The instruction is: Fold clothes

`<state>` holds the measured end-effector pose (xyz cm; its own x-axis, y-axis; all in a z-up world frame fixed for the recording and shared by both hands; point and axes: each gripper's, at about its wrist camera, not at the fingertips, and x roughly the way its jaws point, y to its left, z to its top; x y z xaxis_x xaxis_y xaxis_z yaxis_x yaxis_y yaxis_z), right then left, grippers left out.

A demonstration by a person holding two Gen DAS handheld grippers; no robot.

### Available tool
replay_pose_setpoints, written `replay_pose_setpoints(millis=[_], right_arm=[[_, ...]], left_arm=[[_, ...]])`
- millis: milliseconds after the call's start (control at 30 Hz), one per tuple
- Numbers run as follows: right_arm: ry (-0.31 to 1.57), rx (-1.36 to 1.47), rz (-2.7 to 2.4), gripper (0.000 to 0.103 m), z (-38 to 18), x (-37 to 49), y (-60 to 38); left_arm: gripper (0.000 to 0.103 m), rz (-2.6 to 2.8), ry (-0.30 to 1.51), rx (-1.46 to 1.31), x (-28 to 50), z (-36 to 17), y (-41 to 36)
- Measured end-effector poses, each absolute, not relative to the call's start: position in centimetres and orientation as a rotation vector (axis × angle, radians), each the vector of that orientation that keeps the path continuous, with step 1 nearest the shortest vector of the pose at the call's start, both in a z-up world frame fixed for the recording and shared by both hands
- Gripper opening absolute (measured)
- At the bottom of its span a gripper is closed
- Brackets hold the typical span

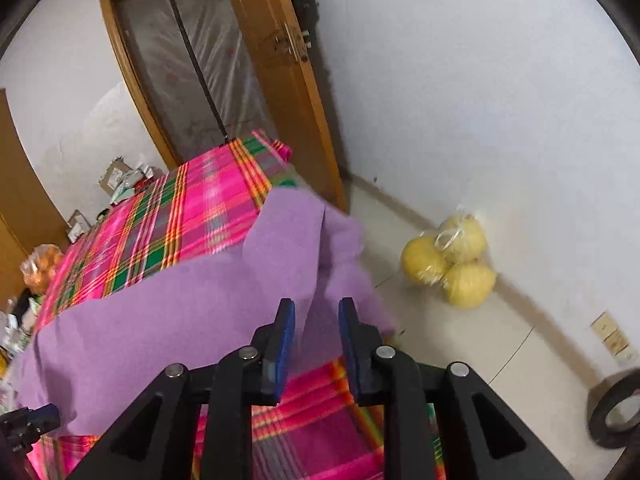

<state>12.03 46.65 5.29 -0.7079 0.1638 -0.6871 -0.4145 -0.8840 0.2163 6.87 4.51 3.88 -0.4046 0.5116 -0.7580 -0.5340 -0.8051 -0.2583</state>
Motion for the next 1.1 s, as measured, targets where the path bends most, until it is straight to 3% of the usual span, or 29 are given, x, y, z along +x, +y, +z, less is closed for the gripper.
replay_pose_setpoints(millis=[233,367,667,733,800,1100], right_arm=[[0.392,-0.977,2.640,0.025,7.0,8.2,46.6],[0.295,-1.072,2.677,0.034,6.4,3.9,45.5],[0.169,-1.297,2.604,0.034,3.4,-2.3,44.4],[0.167,-1.308,2.569,0.026,2.8,-2.8,44.7],[0.210,-1.290,2.568,0.004,2.8,-2.7,45.3],[0.438,-1.058,2.621,0.003,6.2,1.9,49.3]], left_arm=[[0.026,2.170,-0.005,-1.291,5.2,1.6,6.1],[0.027,2.166,-0.009,-1.295,5.2,1.5,6.4],[0.027,2.177,-0.041,-1.274,4.9,1.2,6.5],[0.027,2.178,-0.048,-1.270,4.8,1.2,6.5],[0.027,2.179,-0.052,-1.264,4.7,1.1,6.6],[0.027,2.191,-0.053,-1.249,4.7,1.0,6.4]])
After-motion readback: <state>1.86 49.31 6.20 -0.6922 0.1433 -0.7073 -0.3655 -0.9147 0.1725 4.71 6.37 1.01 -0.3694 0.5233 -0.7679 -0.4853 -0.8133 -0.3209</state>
